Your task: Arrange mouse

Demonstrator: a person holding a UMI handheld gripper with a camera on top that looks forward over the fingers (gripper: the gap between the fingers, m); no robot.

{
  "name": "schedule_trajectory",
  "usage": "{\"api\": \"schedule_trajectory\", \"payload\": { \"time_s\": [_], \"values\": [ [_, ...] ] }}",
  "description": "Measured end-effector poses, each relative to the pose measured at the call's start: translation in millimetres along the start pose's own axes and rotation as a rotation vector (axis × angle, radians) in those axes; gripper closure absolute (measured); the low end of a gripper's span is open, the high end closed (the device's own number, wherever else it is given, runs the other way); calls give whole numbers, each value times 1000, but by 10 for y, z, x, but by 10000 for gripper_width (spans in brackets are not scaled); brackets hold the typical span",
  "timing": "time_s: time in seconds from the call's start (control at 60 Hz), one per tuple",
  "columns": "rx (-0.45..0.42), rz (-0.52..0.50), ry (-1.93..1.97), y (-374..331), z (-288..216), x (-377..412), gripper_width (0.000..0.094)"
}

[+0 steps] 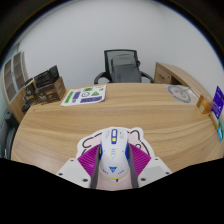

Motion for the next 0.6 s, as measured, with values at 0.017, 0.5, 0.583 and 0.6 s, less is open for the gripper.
{"api": "schedule_trajectory", "payload": {
  "time_s": [0.017, 0.5, 0.583, 0.6],
  "values": [
    [-3, -4, -1, 2, 2, -5, 458],
    [-74, 33, 31, -1636, 669, 346, 101],
    [-90, 34, 42, -2109, 938, 530, 100],
    [-92, 33, 42, -2194, 990, 558, 102]
  ]
}}
Point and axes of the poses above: the point between the fingertips, and its own axes, seen from behind it with the camera up: x to the left, z down, y forward, the way the camera looks, the point moved 10 cm from there along -y, backward, against the way the camera looks, and after that the axes turned 9 degrees about z, right-handed, at the moved point
